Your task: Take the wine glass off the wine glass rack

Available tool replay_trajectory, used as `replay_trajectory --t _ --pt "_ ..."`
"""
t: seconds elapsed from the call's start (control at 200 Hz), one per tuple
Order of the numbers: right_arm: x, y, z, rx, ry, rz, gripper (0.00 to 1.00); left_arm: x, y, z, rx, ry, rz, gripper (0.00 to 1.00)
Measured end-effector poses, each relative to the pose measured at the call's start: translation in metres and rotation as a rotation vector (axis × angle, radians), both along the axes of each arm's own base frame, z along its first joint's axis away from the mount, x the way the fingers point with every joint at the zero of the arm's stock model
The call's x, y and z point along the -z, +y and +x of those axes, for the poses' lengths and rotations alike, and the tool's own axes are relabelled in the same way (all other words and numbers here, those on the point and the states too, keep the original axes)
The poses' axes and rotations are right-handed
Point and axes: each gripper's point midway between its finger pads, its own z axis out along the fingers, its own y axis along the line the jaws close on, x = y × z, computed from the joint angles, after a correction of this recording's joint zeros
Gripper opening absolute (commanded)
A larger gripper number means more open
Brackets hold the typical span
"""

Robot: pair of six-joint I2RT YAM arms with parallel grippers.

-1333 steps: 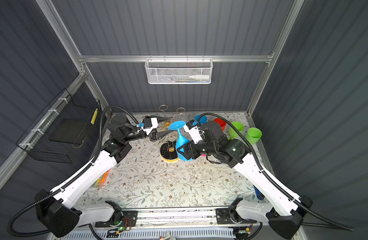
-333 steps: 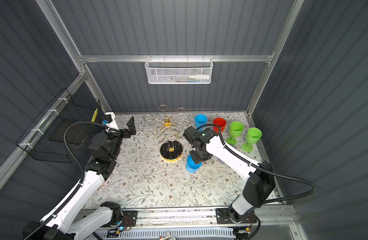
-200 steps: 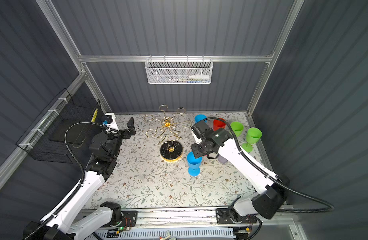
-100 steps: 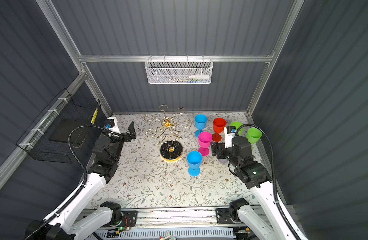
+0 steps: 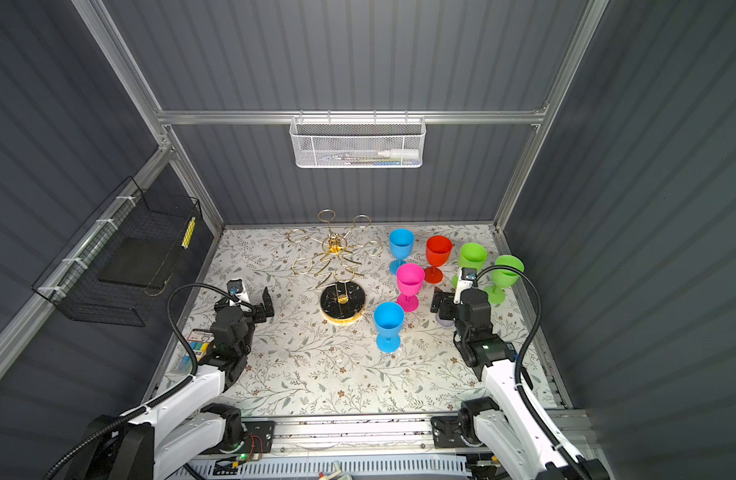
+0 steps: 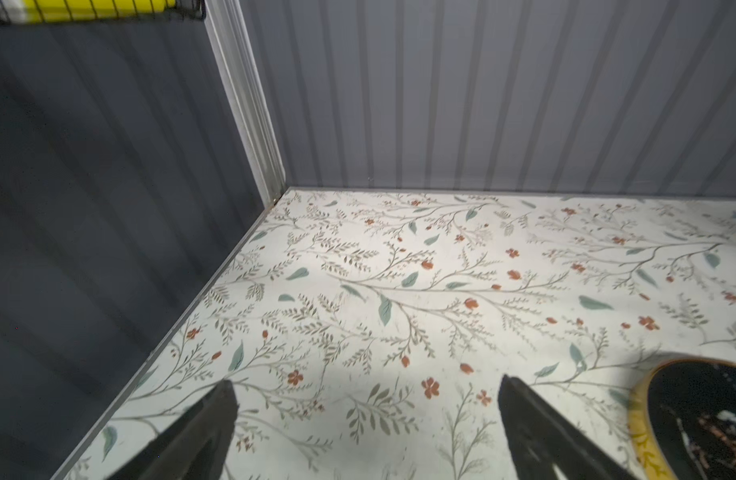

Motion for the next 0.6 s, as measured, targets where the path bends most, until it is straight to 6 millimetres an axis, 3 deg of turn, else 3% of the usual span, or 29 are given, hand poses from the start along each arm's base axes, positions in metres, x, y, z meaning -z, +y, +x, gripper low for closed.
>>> replay_trajectory --t 0.385,0.6 --pt "0.039 -0.025 0.02 0.056 -0.075 -0.068 0.99 0.062 0.022 -0.008 -0.065 0.094 0.004 1.0" --pt "0.058 -0.04 0.03 0.09 -0.109 -0.078 0.99 0.063 0.017 0.0 -0.044 0.068 0.006 1.0"
